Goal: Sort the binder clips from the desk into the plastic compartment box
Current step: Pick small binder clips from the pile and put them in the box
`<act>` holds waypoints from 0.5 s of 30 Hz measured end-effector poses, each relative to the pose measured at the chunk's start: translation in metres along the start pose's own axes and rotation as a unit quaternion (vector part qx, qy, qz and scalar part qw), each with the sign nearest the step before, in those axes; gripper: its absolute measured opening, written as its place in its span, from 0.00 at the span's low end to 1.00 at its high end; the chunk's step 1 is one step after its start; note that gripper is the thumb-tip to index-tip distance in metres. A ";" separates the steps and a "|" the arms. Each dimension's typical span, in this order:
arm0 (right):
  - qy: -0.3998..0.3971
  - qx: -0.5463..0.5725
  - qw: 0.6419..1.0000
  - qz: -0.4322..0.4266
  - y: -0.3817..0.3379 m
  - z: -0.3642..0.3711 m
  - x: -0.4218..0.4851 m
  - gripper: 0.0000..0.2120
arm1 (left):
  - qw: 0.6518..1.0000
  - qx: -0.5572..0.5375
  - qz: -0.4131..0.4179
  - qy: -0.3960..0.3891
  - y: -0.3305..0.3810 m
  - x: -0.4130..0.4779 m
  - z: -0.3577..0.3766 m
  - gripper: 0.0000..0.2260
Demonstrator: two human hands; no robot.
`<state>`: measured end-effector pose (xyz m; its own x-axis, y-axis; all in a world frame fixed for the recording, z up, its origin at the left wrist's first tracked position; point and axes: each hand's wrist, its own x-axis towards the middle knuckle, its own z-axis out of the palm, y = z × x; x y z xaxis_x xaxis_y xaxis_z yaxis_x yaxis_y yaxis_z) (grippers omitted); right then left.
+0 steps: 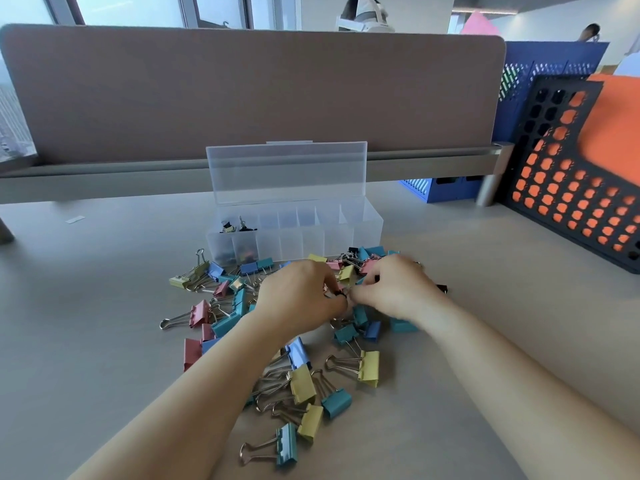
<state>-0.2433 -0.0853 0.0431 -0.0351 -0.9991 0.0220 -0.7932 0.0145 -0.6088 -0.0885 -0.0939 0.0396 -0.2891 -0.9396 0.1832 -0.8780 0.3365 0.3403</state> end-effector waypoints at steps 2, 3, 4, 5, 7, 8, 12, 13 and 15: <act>-0.017 0.199 0.979 0.047 0.002 -0.011 0.001 0.13 | 0.992 -0.123 -0.026 0.006 -0.002 0.003 -0.004 0.05; -0.047 0.308 0.947 0.082 0.003 -0.017 0.002 0.11 | 0.979 -0.198 -0.049 0.004 -0.002 0.004 -0.006 0.05; -0.085 0.413 0.900 0.109 0.005 -0.021 0.002 0.10 | 0.955 -0.284 -0.083 -0.011 -0.002 0.004 -0.010 0.05; -0.119 0.504 0.846 0.127 0.005 -0.025 0.002 0.09 | 0.914 -0.386 -0.124 -0.034 -0.001 0.004 -0.013 0.06; -0.154 0.621 0.754 0.150 0.007 -0.028 0.002 0.10 | 0.776 -0.591 -0.194 -0.106 0.001 0.005 -0.018 0.06; -0.157 0.651 0.726 0.156 0.008 -0.029 0.001 0.11 | 0.700 -0.669 -0.211 -0.137 0.002 0.005 -0.019 0.05; -0.151 0.644 0.737 0.143 0.007 -0.027 0.001 0.13 | 0.579 -0.770 -0.202 -0.173 0.002 0.003 -0.021 0.08; -0.143 0.624 0.756 0.136 0.008 -0.026 0.002 0.12 | 0.583 -0.768 -0.197 -0.178 0.001 0.002 -0.021 0.09; -0.116 0.561 0.813 0.108 0.009 -0.024 0.003 0.12 | 0.605 -0.751 -0.198 -0.177 0.001 0.003 -0.020 0.13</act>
<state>-0.2653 -0.0876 0.0572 0.1193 -0.9602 -0.2525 0.2740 0.2763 -0.9212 -0.0826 -0.0952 0.0586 -0.4664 -0.8301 -0.3057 0.3543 -0.4920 0.7952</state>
